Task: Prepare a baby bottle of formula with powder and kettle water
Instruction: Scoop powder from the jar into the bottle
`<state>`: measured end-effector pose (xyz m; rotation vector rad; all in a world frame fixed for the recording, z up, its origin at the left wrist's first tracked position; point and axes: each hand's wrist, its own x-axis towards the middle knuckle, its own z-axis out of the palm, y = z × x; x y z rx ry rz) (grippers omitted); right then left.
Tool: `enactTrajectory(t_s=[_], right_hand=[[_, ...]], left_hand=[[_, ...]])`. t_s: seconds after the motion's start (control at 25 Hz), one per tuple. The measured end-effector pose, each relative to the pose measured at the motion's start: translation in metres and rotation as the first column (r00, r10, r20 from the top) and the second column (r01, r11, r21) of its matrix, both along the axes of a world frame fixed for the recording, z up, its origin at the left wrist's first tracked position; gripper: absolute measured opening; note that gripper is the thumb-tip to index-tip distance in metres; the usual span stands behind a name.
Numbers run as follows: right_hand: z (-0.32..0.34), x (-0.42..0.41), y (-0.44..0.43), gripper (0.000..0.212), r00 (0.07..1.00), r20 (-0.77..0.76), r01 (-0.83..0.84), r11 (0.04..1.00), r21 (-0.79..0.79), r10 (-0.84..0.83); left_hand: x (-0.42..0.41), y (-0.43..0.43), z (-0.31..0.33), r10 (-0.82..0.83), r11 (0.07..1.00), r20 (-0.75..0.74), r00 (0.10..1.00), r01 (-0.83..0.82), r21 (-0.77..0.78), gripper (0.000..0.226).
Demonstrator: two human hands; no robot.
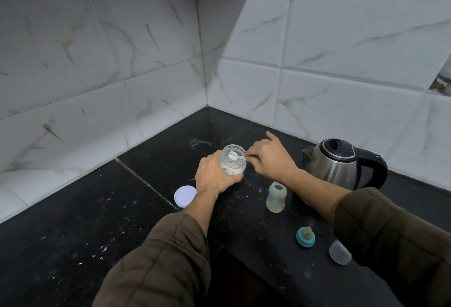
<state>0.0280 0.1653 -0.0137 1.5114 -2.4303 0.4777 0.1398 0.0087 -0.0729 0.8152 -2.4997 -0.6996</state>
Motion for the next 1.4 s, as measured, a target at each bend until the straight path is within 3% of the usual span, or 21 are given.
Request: enactTrajectory(t_s=[0.16, 0.28, 0.44, 0.68, 0.96, 1.08, 1.2, 1.4], right_hand=[[0.007, 0.005, -0.007, 0.013, 0.932, 0.353, 0.106, 0.994, -0.04, -0.086], [0.013, 0.005, -0.01, 0.018, 0.741, 0.651, 0.218, 0.976, 0.0, -0.165], [0.009, 0.006, -0.013, 0.017, 0.508, 0.844, 0.296, 0.955, 0.016, -0.172], [0.001, 0.017, -0.014, 0.01, 0.377, 0.916, 0.288, 0.957, 0.025, -0.137], [-0.004, 0.016, -0.016, 0.011, 0.362, 0.92, 0.332, 0.943, 0.025, -0.152], [-0.005, 0.014, -0.014, 0.011, 0.355, 0.922, 0.335, 0.942, 0.033, -0.158], [-0.004, 0.011, -0.013, 0.015, 0.355, 0.92, 0.337, 0.941, 0.038, -0.164], [0.013, 0.006, 0.001, 0.011, 0.363, 0.911, 0.395, 0.918, 0.037, -0.193]], left_hand=[[0.006, -0.001, -0.002, 0.028, 0.999, 0.05, 0.998, -0.03, 0.034, 0.082], [0.012, -0.001, -0.007, 0.036, 0.996, 0.098, 0.995, -0.044, 0.074, 0.086], [0.022, -0.005, -0.016, 0.037, 0.995, 0.149, 0.988, -0.051, 0.09, 0.089], [0.034, -0.011, -0.032, 0.058, 0.997, 0.256, 0.965, -0.069, 0.031, 0.095], [0.045, -0.017, -0.056, 0.02, 0.969, 0.329, 0.944, -0.099, 0.224, 0.118], [0.048, -0.016, -0.049, 0.021, 0.969, 0.343, 0.939, -0.104, 0.225, 0.129], [0.048, -0.013, -0.034, 0.038, 0.975, 0.375, 0.926, -0.117, 0.191, 0.155], [0.033, -0.003, -0.003, 0.018, 0.998, 0.173, 0.985, -0.027, 0.052, 0.164]])
